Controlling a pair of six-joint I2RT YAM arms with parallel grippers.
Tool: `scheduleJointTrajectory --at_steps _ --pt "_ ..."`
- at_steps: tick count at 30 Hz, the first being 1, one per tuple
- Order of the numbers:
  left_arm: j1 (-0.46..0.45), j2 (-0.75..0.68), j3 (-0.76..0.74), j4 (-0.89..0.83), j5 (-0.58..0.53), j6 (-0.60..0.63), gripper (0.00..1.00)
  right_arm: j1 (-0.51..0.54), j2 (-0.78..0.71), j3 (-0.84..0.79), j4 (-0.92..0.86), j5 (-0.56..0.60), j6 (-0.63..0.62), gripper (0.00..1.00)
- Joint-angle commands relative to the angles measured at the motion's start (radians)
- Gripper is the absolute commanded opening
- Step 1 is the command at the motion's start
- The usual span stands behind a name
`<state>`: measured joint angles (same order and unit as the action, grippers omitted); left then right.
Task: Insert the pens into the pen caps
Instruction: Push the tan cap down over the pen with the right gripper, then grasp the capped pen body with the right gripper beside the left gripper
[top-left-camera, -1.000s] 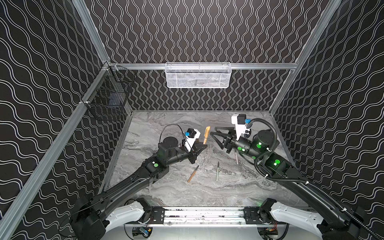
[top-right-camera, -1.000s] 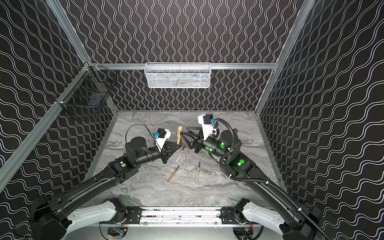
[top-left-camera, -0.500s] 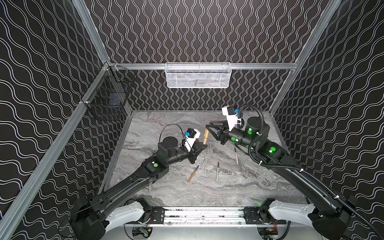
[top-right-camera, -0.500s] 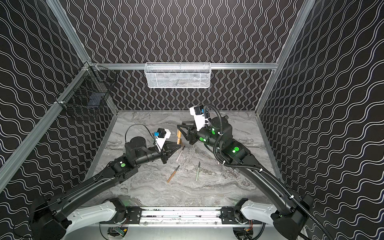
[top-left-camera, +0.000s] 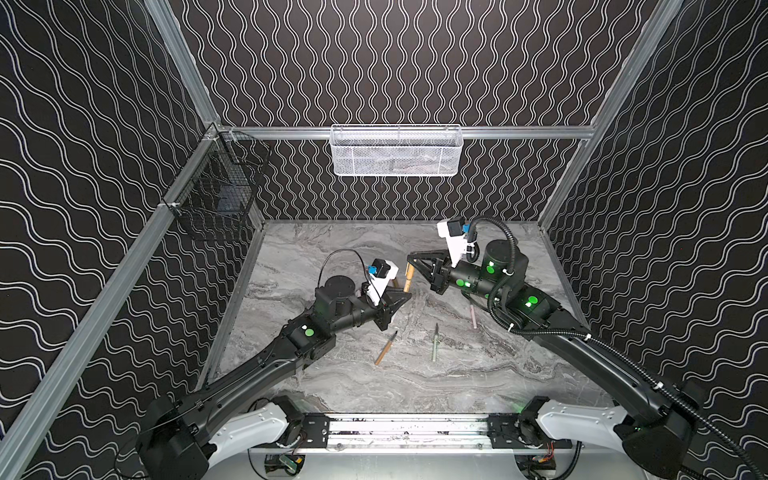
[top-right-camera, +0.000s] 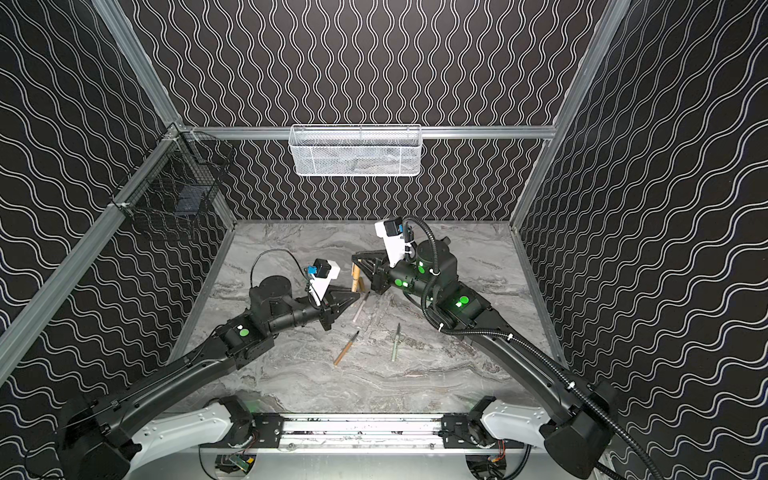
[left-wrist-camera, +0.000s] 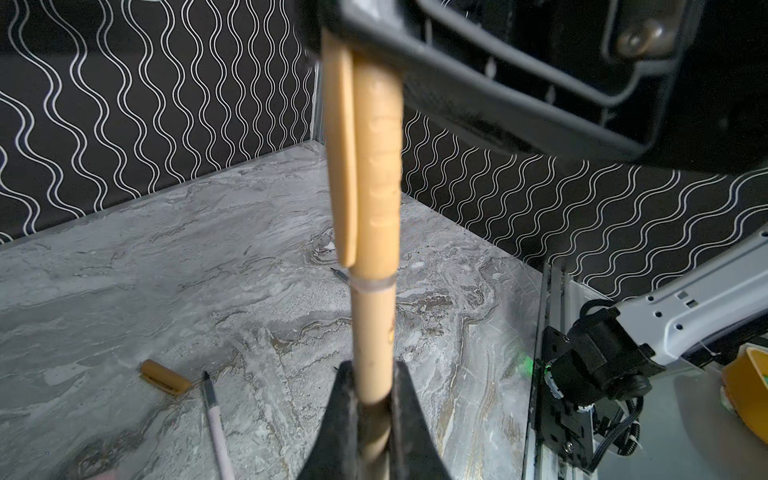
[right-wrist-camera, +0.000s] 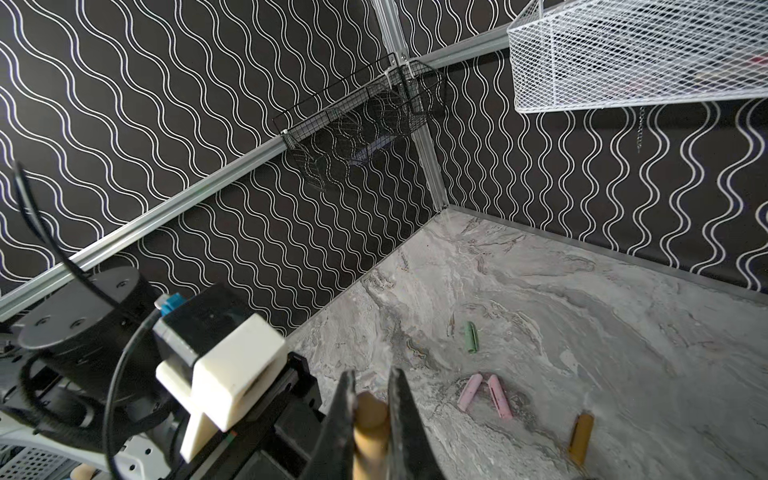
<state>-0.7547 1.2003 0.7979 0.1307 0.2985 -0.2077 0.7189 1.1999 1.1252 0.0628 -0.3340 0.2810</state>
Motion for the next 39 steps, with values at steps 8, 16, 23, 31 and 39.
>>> scheduleJointTrajectory --at_steps 8,16,23,31,39 --pt "0.016 -0.042 0.037 0.196 -0.053 -0.039 0.00 0.022 0.021 -0.034 -0.010 -0.083 0.049 0.01" --pt "0.018 -0.025 0.118 0.211 -0.081 0.006 0.00 0.037 0.010 -0.072 -0.014 -0.076 0.052 0.02" --pt "0.039 -0.028 0.087 0.277 -0.054 0.000 0.00 0.039 0.009 -0.068 -0.021 -0.073 0.058 0.07" --pt "0.041 0.036 0.048 0.247 0.008 -0.004 0.00 0.039 -0.001 0.033 -0.046 -0.026 0.015 0.28" --pt "0.040 0.031 0.039 0.239 -0.001 -0.005 0.00 0.039 -0.087 0.029 -0.039 0.010 -0.064 0.53"
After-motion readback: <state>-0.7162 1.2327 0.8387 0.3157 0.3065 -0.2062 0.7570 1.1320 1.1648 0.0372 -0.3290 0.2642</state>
